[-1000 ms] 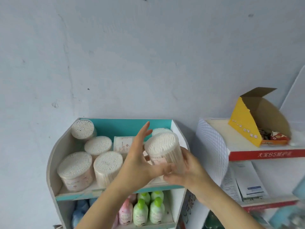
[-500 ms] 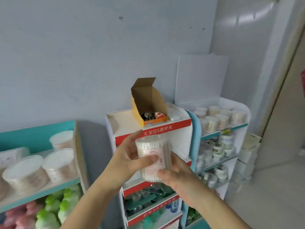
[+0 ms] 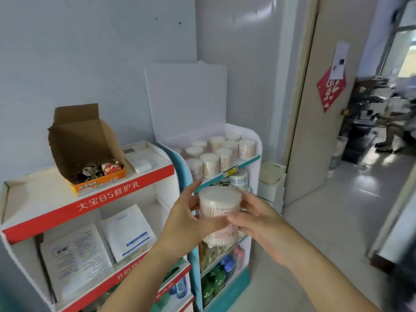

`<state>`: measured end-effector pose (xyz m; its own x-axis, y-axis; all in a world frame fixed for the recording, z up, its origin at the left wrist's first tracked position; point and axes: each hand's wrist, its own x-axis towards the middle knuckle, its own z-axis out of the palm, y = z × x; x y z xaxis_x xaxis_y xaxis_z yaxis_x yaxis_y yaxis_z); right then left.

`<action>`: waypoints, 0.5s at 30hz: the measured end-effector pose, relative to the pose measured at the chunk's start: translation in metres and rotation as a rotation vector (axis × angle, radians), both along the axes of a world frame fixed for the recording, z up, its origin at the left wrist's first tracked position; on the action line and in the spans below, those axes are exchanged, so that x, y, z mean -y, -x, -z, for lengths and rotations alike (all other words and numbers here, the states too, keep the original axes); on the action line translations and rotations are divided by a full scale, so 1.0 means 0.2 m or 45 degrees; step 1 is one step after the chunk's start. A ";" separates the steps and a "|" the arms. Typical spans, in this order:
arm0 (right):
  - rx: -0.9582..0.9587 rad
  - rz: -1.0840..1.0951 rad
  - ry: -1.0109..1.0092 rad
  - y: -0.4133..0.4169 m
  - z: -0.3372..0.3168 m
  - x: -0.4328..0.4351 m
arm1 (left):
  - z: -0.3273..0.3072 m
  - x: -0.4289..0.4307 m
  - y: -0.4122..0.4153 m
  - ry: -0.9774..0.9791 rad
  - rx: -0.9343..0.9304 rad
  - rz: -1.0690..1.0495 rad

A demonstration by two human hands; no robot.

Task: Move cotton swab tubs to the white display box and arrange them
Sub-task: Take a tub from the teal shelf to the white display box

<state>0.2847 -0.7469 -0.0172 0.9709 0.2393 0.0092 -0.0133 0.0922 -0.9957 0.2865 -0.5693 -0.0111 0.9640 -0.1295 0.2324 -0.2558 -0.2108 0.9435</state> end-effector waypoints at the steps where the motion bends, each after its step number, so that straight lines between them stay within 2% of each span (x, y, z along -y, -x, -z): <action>1: 0.009 0.043 0.027 -0.06 0.00 0.02 | 0.00 0.04 -0.06 -0.008 0.017 0.014; 11: 0.010 0.345 0.243 -0.78 -0.01 0.19 | 0.07 0.30 -0.85 -0.074 0.067 0.175; 13: 0.018 0.380 0.241 -0.93 0.00 0.23 | 0.05 0.31 -1.00 -0.198 0.066 0.236; 15: 0.018 0.447 0.243 -1.06 0.02 0.27 | 0.05 0.31 -1.15 -0.458 0.156 0.240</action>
<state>0.4964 -0.8013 -0.0207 0.9941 -0.1080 0.0105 -0.0001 -0.0978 -0.9952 0.5158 -0.6305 -0.0209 0.8837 -0.3947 0.2517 -0.4272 -0.4599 0.7784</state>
